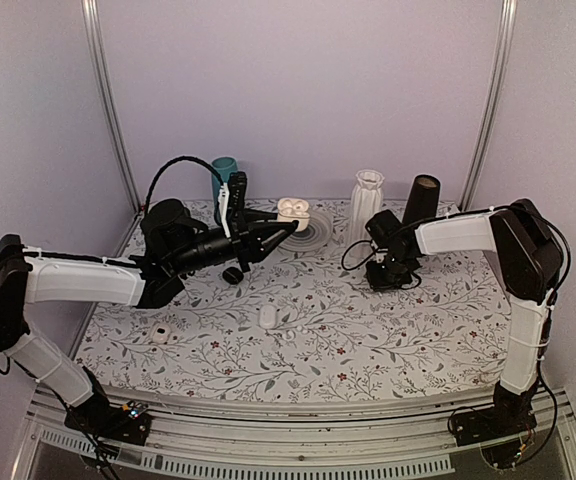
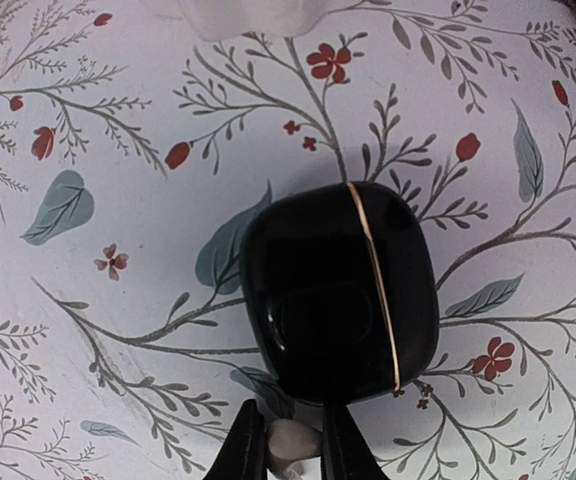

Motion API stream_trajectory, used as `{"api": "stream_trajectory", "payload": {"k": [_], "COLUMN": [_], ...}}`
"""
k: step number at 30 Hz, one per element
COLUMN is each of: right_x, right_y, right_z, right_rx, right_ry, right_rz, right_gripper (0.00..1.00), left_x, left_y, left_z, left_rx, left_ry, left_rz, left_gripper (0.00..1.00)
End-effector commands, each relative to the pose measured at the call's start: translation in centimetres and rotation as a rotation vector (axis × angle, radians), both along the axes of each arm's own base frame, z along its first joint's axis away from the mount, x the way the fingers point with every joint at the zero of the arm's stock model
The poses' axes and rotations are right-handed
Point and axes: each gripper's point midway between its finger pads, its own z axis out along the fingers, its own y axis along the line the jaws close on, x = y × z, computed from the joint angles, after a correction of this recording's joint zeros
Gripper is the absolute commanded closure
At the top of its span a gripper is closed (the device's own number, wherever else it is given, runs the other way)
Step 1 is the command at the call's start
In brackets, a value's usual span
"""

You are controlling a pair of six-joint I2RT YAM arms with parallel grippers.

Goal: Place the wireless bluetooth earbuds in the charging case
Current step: Pick up the right earbud from the center of the board.

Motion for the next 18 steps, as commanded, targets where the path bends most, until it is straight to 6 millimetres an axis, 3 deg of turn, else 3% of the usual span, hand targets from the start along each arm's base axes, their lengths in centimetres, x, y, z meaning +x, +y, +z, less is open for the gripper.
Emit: {"api": "stream_trajectory", "payload": {"k": [1, 11, 18], "right_x": [-0.6, 0.3, 0.9], "right_y": [0.5, 2.0, 3.2], "right_z": [-0.7, 3.7, 9.8], "right_rx": [-0.005, 0.113, 0.240], "right_ry": [0.028, -0.075, -0.220], "right_rz": [0.022, 0.037, 0.065], "right_gripper": [0.92, 0.94, 0.95], "left_x": [0.4, 0.4, 0.4], "left_y": [0.3, 0.7, 1.6], "left_z": [0.7, 0.7, 0.6], "left_rx": [-0.012, -0.016, -0.036], "left_ry": [-0.013, -0.025, -0.012], "left_rz": [0.007, -0.004, -0.049], "left_gripper": [1.00, 1.00, 1.00]}}
